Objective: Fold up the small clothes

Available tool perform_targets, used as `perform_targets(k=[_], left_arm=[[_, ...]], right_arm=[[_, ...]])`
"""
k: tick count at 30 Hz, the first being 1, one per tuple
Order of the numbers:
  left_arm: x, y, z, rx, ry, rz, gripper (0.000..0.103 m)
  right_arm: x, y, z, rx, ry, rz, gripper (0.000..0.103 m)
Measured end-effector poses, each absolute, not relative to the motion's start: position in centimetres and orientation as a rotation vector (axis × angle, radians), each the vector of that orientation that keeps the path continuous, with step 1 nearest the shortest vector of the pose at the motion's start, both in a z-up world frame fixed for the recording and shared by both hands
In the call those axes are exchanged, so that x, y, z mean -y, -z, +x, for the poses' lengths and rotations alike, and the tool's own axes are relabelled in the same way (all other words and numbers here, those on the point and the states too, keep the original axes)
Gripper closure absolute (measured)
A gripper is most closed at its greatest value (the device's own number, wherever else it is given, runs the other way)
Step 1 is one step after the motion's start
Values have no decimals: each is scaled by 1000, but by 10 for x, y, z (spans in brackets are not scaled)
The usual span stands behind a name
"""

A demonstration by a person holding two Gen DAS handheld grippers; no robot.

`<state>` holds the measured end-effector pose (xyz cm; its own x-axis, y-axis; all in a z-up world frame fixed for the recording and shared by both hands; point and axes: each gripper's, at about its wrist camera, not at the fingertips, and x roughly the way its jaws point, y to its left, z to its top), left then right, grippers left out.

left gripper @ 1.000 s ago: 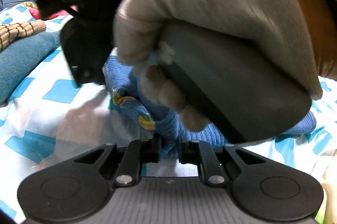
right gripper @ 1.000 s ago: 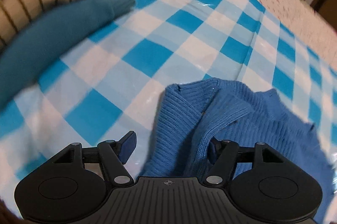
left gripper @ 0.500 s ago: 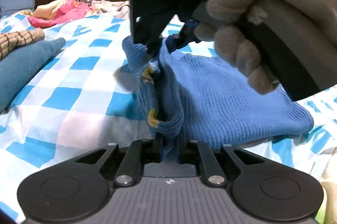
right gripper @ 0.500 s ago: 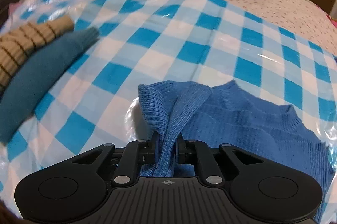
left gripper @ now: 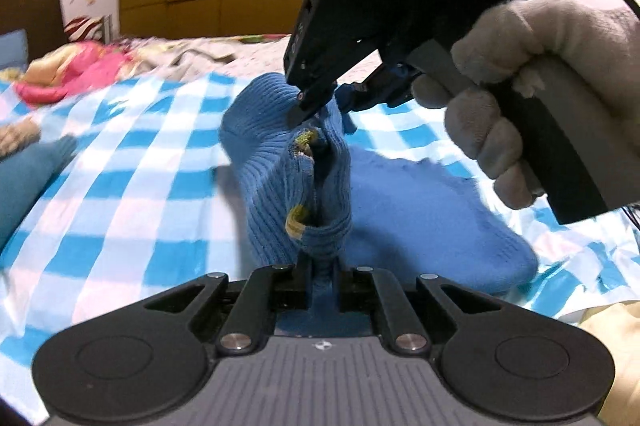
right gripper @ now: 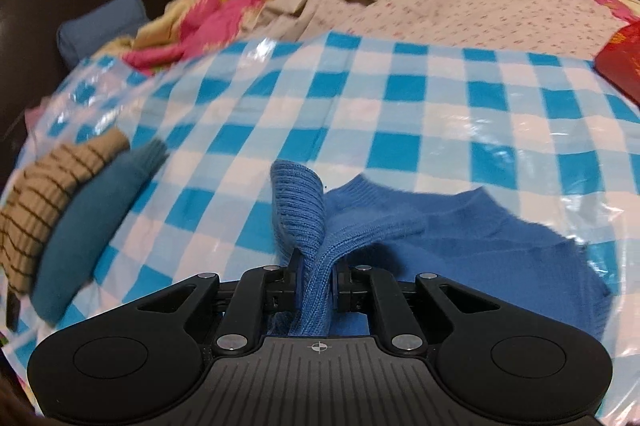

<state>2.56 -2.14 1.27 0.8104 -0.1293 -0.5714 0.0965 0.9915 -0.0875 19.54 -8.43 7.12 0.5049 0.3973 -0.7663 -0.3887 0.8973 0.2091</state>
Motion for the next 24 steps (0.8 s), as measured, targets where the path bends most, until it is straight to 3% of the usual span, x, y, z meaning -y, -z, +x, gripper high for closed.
perform_targets(k=[24], left_arm=[[97,-17,51,-632,310,97,83]], right_arm=[[228,-54,202,-910,-351,293,93]])
